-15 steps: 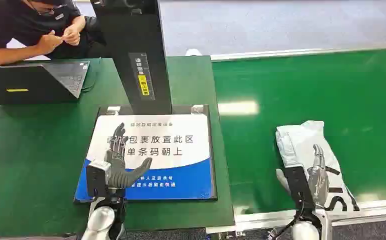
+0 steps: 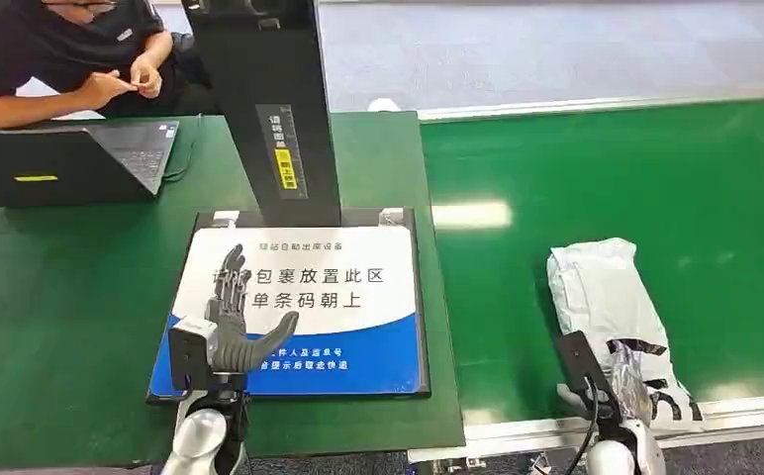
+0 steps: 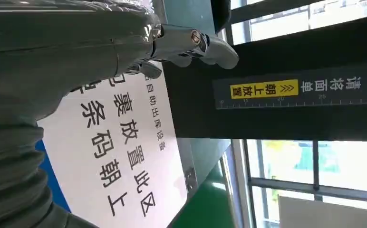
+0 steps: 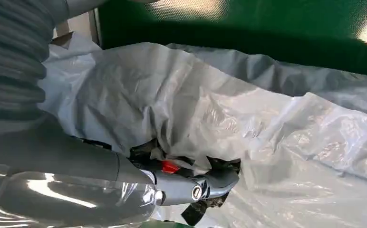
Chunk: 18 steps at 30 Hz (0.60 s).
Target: Moved the parcel from conveyor to table for the left to box.
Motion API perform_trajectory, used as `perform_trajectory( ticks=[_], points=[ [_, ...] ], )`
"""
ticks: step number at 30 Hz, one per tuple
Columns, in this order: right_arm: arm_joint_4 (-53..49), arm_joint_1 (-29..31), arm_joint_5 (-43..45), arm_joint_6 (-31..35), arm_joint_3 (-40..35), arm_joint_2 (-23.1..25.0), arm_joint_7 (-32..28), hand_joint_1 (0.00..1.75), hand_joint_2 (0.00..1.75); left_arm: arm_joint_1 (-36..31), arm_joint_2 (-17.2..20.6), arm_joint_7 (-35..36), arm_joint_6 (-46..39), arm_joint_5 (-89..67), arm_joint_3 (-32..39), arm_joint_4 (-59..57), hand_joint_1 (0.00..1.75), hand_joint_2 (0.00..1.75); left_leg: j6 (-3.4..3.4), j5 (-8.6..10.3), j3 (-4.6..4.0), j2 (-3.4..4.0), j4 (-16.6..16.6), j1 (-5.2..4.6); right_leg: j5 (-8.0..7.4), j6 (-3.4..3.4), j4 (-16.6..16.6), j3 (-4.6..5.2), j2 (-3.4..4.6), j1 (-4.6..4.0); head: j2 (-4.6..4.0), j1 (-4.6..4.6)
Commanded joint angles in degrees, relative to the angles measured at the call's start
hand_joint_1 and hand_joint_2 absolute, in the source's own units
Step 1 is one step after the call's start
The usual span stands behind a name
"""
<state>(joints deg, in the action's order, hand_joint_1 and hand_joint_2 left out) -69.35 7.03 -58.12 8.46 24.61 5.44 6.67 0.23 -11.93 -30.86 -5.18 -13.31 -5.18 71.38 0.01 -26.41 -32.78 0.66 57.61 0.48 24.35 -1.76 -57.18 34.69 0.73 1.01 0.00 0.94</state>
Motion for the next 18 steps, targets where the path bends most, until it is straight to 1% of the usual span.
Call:
perform_trajectory(
  ticks=[1,2,3,5,6,11,18],
  points=[
    [8.3,0.2,-1.1,-1.3,3.1,-0.4,2.7,0.0,1.75,-0.1,1.0,0.6,-0.9,0.1,-0.6,-2.1,0.0,1.75,0.02,0.04,0.24,-0.2,-0.1,0.02,-0.02,0.05,0.2,-0.32,-0.21,-0.03,0.0,0.0],
    [8.5,0.3,-1.1,-1.5,3.1,-0.4,2.8,0.0,1.75,-0.1,1.1,0.6,-1.0,0.1,-0.7,-2.0,0.0,1.75,0.03,0.07,0.28,-0.23,-0.2,0.01,-0.04,0.06,0.2,-0.37,-0.24,-0.03,0.0,0.0],
    [8.6,0.5,-0.8,-1.3,2.8,-0.5,1.7,1.34,1.75,-0.1,1.1,0.7,-1.2,0.2,-0.7,-1.8,0.0,1.75,0.14,-0.02,0.32,-0.22,-0.1,0.03,0.0,0.01,0.2,-0.46,-0.22,-0.04,0.0,0.0],
    [8.6,0.5,-0.8,-1.3,2.8,-0.5,1.7,1.34,1.75,-0.1,1.1,0.7,-1.2,0.2,-0.7,-1.8,0.0,1.75,0.22,-0.02,0.52,-0.24,-0.1,0.02,0.05,-0.11,0.4,-0.7,-0.24,-0.03,0.0,0.02],
    [8.7,0.7,-0.2,-1.3,2.6,-0.4,1.1,1.75,1.75,0.0,1.2,0.7,-1.2,0.3,-0.8,-1.6,0.0,1.75,0.25,-0.06,0.58,-0.19,-0.1,0.03,0.08,-0.14,0.3,-0.79,-0.18,-0.03,0.0,0.0],
    [8.3,0.4,0.3,-1.1,2.3,-0.3,0.5,1.75,1.75,0.2,1.2,0.7,-1.3,0.3,-1.0,-1.5,0.0,1.75,0.34,-0.01,0.65,-0.16,-0.1,0.03,-0.06,-0.29,0.5,-0.93,-0.16,-0.01,0.0,0.02],
    [7.8,-0.2,0.8,-1.2,2.0,-0.5,-0.3,1.75,1.75,-0.2,1.2,0.7,-1.3,0.3,-1.2,-1.6,0.0,1.75,0.34,0.01,0.68,-0.23,-0.1,0.02,-0.08,-0.28,0.6,-1.0,-0.24,-0.01,0.0,0.0]
  ],
)
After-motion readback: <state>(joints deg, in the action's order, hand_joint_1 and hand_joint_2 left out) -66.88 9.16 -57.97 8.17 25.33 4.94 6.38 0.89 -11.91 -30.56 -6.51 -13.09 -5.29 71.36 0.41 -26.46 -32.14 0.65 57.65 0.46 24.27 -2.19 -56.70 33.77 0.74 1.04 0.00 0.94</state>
